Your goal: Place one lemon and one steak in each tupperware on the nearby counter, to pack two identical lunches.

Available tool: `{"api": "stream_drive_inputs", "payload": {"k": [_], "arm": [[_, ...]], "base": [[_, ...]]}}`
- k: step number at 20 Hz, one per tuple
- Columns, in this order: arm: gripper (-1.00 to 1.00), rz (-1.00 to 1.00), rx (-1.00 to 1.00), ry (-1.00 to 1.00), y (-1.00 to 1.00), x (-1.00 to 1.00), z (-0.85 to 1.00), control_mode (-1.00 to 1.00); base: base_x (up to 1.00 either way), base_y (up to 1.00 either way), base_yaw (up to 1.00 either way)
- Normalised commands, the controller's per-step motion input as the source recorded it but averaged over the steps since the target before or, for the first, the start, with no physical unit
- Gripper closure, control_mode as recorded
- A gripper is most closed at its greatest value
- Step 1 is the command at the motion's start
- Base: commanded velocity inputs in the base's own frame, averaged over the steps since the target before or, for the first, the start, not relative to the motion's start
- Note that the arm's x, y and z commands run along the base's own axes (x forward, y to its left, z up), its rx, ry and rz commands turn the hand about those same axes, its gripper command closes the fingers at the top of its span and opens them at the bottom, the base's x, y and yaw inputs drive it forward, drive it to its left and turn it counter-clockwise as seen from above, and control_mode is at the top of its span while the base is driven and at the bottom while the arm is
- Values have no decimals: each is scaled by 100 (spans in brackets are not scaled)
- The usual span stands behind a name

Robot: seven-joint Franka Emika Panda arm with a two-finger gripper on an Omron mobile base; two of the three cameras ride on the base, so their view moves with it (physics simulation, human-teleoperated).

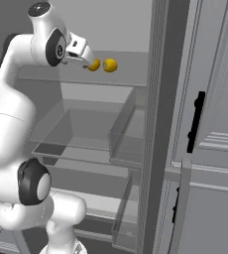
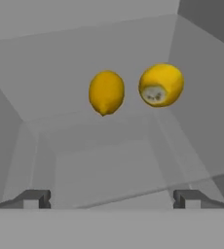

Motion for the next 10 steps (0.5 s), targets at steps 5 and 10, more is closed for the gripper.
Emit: {"api": "stream_drive_inputs", "payload": {"k": [5, 10], "arm": [[-100, 0, 0, 12, 0, 43, -16, -100], [-100, 0, 0, 5, -3, 48, -11, -100]], "base": [[0, 0, 0], [0, 0, 0]]}}
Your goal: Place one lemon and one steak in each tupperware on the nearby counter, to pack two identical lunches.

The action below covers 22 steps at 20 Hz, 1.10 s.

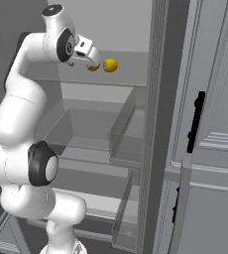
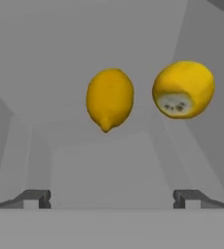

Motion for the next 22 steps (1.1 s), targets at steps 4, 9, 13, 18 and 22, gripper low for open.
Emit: {"api": "stream_drive_inputs", "payload": {"k": [4, 9, 13, 18, 22], "arm": [[-100, 0, 0, 0, -29, 19, -11, -100], [-100, 0, 0, 0, 0, 57, -24, -100], [-100, 0, 0, 0, 0, 62, -17, -100], [-100, 0, 0, 0, 0, 56, -15, -100], [-100, 0, 0, 1, 0, 25, -15, -100]], "base": [[0, 0, 0], [0, 0, 0], [0, 0, 0], [0, 0, 0], [0, 0, 0]]}}
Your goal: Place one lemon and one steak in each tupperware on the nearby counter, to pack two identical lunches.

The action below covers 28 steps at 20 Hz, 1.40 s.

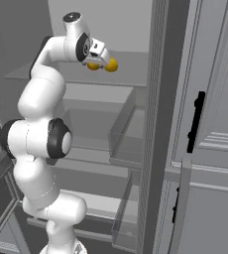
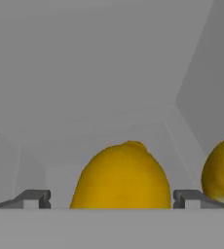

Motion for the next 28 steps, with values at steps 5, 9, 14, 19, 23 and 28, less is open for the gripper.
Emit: {"api": "stream_drive_inputs", "payload": {"k": [5, 9, 14, 19, 23, 28], "arm": [[100, 0, -1, 5, 0, -32, -69, -100], [100, 0, 0, -3, -1, 2, -24, -100], [100, 0, 0, -26, 0, -50, 5, -100], [100, 4, 0, -61, 0, -100, 5, -100], [100, 5, 0, -49, 0, -100, 0, -100], [100, 6, 0, -24, 7, -100, 28, -100]], "base": [[0, 0, 0], [0, 0, 0], [0, 0, 0], [0, 0, 0], [0, 0, 0], [0, 0, 0]]}}
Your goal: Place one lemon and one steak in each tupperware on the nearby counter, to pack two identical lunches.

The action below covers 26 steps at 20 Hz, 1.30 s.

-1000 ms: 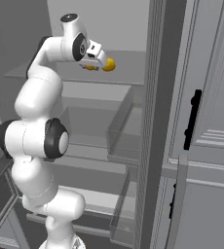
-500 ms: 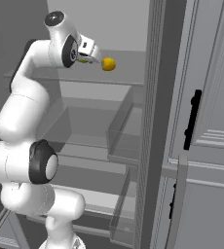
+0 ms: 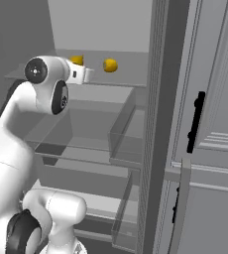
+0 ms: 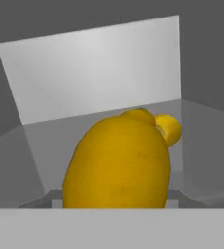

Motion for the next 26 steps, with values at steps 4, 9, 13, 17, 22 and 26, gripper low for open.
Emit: {"api": "stream_drive_inputs", "payload": {"k": [4, 9, 13, 17, 22, 26], "arm": [[100, 11, -1, 5, 12, -100, 1, -100], [100, 12, -12, 50, 7, -100, -60, -100], [100, 1, -14, 81, 7, -77, -57, -100], [100, 3, -10, 53, 1, -49, -56, -100], [100, 0, 0, 0, 0, 0, 0, 100], [100, 0, 0, 0, 0, 0, 0, 100]], "base": [[0, 0, 0], [0, 0, 0], [0, 0, 0], [0, 0, 0], [-100, 0, 1], [-100, 0, 0]]}}
